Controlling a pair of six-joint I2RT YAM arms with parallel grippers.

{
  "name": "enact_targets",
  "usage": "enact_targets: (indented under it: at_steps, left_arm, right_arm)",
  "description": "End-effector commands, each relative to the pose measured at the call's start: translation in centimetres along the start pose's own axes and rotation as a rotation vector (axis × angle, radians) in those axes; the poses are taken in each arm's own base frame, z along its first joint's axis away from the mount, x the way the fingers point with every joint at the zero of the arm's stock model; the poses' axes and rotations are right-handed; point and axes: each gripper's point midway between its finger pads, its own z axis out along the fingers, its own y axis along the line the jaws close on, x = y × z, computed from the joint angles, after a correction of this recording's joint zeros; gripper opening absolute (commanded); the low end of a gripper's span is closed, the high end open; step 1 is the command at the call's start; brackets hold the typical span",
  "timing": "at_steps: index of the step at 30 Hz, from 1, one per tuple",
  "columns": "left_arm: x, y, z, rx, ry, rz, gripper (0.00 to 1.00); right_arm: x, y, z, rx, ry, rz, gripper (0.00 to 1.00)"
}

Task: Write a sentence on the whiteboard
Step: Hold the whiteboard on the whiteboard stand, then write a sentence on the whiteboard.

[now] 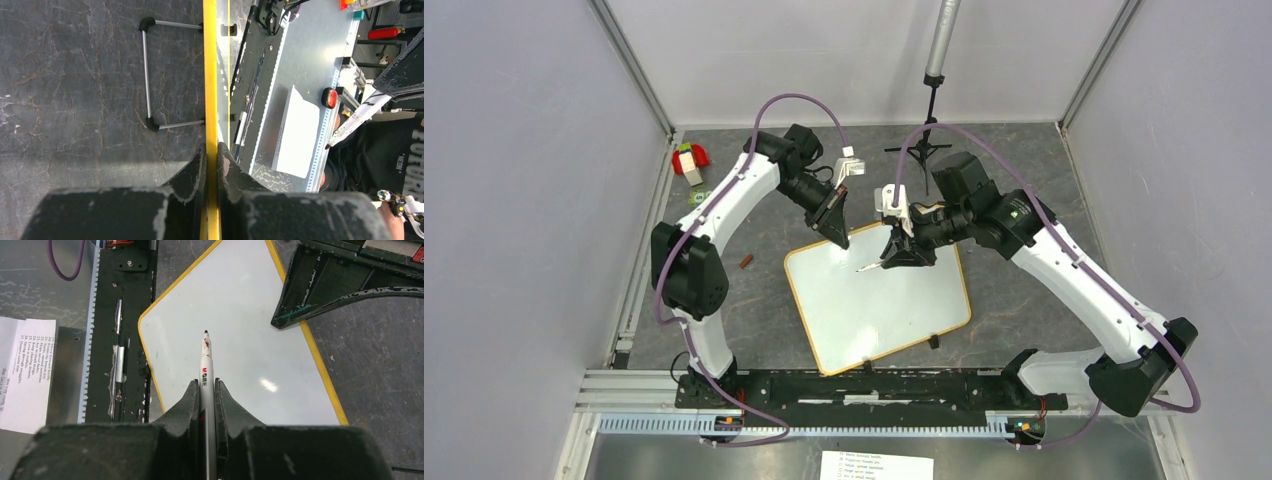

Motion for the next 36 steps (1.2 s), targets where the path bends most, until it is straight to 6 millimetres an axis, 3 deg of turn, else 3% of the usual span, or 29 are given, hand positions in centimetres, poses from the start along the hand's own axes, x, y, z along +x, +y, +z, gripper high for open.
enact_targets:
  at_steps: [1, 2, 4, 5, 9, 12, 14, 17, 22, 27, 36]
  left_arm:
    - [2.4, -2.3, 0.2, 0.032, 0.101, 0.004, 0.04]
    - [2.3, -2.0, 0.4, 0.027, 0.098, -0.018, 0.10]
    - [1.8, -1.6, 0.6, 0.010, 0.080, -0.035, 0.39]
    - [1.4, -1.6, 0.4, -0.003, 0.063, -0.037, 0.47]
    - [-1.0, -1.6, -2.7, -0.084, -0.088, -0.027, 0.64]
    - [-1.2, -1.3, -6.3, -0.139, -0.209, -0.056, 0.65]
    - [-0.2, -0.8, -7.9, -0.175, -0.264, -0.090, 0.65]
    - [1.5, -0.9, -9.1, -0.182, -0.310, -0.128, 0.65]
    - [3.8, -1.1, -7.9, -0.145, -0.297, -0.163, 0.65]
    - [4.5, -1.0, -7.3, -0.128, -0.291, -0.172, 0.60]
    - [4.4, -0.9, -7.0, -0.097, -0.293, -0.175, 0.37]
  right_arm:
    - [-0.7, -0.3, 0.0, 0.031, -0.021, -0.033, 0.00]
    - [-0.6, -0.3, 0.2, 0.032, -0.021, -0.031, 0.00]
    - [-0.6, -0.4, 0.5, 0.040, -0.024, -0.033, 0.00]
    - [-0.7, -0.5, 0.6, 0.050, -0.024, -0.032, 0.00]
    - [-0.8, -0.9, 1.3, 0.088, -0.032, -0.040, 0.00]
    - [-1.2, -1.2, 2.3, 0.129, -0.032, -0.064, 0.00]
    - [-1.7, -1.4, 3.0, 0.156, -0.034, -0.088, 0.00]
    - [-2.7, -1.4, 4.0, 0.189, -0.048, -0.116, 0.00]
    - [-4.7, -1.7, 5.9, 0.221, -0.076, -0.135, 0.00]
    - [-5.2, -0.9, 8.2, 0.195, -0.055, -0.150, 0.00]
    - [-6.5, -1.1, 10.1, 0.223, -0.044, -0.158, 0.00]
